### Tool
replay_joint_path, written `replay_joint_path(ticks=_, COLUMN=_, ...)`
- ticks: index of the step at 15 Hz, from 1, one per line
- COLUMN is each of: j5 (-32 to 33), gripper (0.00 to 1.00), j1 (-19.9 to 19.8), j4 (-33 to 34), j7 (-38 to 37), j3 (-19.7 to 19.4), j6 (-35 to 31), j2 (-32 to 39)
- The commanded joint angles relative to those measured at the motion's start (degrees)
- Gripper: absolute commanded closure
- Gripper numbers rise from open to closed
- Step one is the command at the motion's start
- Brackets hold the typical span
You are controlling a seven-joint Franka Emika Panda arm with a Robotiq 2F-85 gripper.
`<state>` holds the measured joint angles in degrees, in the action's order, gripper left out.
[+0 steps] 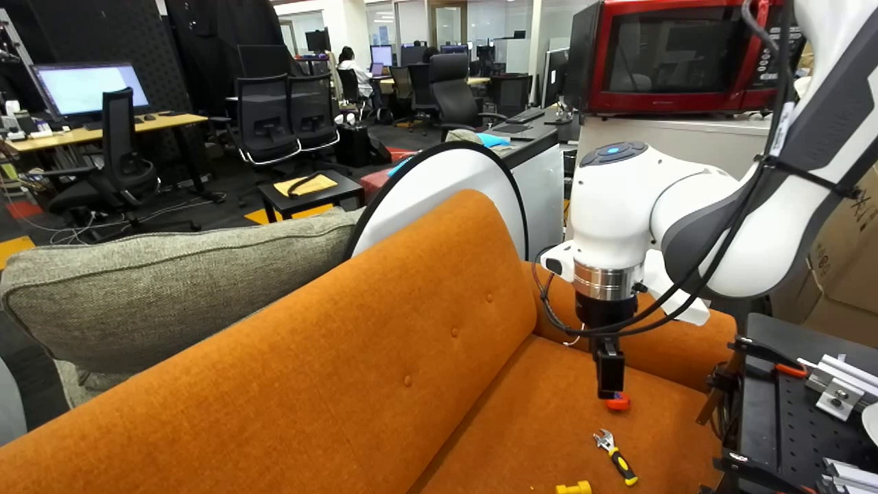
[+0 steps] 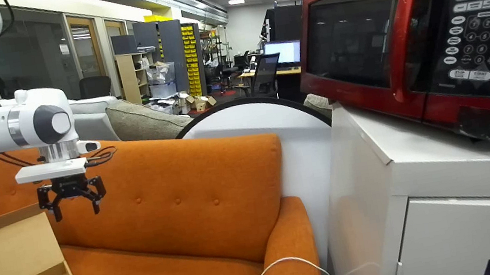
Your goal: Move the yellow object from the couch to the box
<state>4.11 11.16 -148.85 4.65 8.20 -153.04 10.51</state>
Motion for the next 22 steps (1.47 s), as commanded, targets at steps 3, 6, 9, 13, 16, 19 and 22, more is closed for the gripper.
replay_joint_path(ticks=3, j5=0.15, gripper=0.00, j1=-0.70, j4=-0.53, j7=-0.10, j3=0.62, j6=0.24, j2=-1.77)
replay_joint_path(ticks=6, j5=-0.60, gripper=0.00, j1=-0.95, j4=-0.21, j7=0.52, j3=0.76, j6=-0.40, j2=-0.22)
replay_joint_path(ticks=9, j5=-1.41, gripper=0.00, j1=-1.20, j4=1.61, j7=1.29, j3=1.05, j6=-3.18, j2=6.28)
replay_joint_path(ticks=13, j5=-2.10, gripper=0.00, j1=-2.03, j4=6.81, j7=1.67, j3=2.41, j6=-9.74, j2=18.58)
replay_joint_path(ticks=16, j5=-3.10, gripper=0.00, j1=-4.85, j4=12.57, j7=3.34, j3=5.07, j6=-11.09, j2=28.68)
replay_joint_path(ticks=19, j5=-3.25, gripper=0.00, j1=-4.25, j4=13.14, j7=2.21, j3=5.04, j6=-10.32, j2=30.72)
replay_joint_path(ticks=22, j5=-4.33, gripper=0.00, j1=-8.45, j4=16.40, j7=4.31, j3=8.00, j6=-10.28, j2=35.26)
